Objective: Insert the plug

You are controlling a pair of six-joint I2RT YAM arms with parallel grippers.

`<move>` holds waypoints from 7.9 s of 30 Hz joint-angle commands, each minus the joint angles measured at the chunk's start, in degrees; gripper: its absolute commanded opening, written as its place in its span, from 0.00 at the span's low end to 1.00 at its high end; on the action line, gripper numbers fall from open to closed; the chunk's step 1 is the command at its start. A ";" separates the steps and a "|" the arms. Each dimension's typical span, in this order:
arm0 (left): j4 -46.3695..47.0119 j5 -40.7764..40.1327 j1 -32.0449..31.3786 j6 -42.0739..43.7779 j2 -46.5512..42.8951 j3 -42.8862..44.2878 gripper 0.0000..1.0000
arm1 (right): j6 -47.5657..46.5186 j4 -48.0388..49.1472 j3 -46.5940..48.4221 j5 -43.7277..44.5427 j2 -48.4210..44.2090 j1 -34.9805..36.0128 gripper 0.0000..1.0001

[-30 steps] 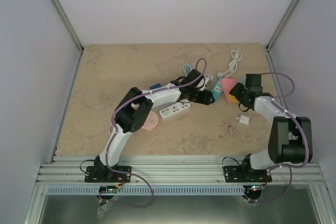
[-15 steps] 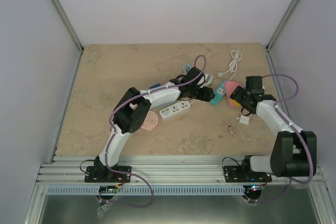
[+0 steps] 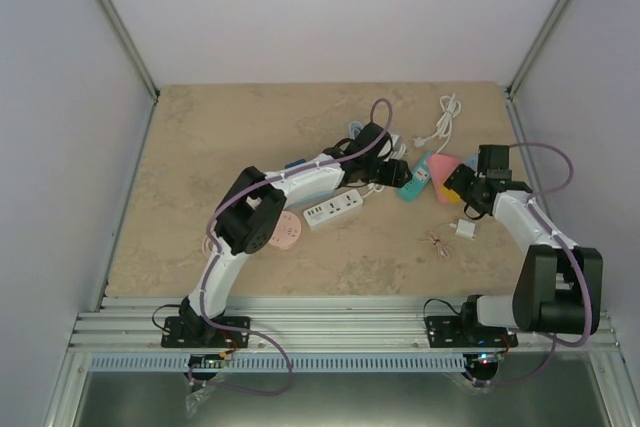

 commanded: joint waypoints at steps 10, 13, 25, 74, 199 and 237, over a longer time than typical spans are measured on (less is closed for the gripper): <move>0.68 -2.00 -0.39 -9.28 9.60 10.64 0.62 | -3.07 0.18 -0.52 -0.78 5.74 -0.67 0.53; 0.34 -1.61 -0.60 -10.59 10.25 10.65 0.60 | -4.08 -0.36 -1.30 -0.76 7.18 -0.73 0.49; -0.57 -1.70 -1.75 -7.90 9.08 10.79 0.61 | -2.18 0.90 -2.10 -2.31 6.77 -0.72 0.62; -1.04 -27.68 4.84 -10.90 -63.19 -54.63 0.99 | 0.97 -7.50 -14.02 -0.14 -15.69 -1.18 0.89; 62.57 -17.60 4.85 -38.96 -67.97 -71.74 0.15 | 28.61 25.96 11.16 -20.24 -1.19 44.80 0.44; 36.01 -10.72 5.19 -48.36 -65.39 -55.19 0.00 | 29.67 56.97 -5.72 -22.35 -16.00 44.89 0.55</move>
